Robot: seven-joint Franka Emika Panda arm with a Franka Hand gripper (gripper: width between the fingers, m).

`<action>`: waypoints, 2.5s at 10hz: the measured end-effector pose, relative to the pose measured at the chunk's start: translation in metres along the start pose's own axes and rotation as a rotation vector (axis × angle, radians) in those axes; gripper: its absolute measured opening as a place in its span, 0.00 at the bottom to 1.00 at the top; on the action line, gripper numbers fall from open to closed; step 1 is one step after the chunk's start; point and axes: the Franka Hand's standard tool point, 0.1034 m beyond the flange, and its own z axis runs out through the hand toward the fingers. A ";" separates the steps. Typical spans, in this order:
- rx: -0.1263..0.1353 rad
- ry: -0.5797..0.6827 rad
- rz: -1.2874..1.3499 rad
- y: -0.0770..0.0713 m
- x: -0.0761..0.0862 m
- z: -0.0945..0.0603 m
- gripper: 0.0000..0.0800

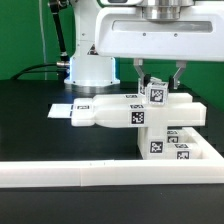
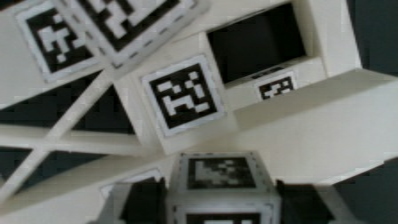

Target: Assemble chair

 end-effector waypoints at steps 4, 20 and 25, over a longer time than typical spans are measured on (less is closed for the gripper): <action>0.008 0.017 0.393 -0.006 0.000 0.001 0.36; 0.002 0.028 -0.044 -0.004 0.001 0.002 0.81; -0.007 0.029 -0.436 0.000 0.004 0.001 0.81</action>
Offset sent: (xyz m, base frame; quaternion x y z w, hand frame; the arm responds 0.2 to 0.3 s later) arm 0.0007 0.0093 -0.0026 0.0042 0.0019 0.2162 0.9763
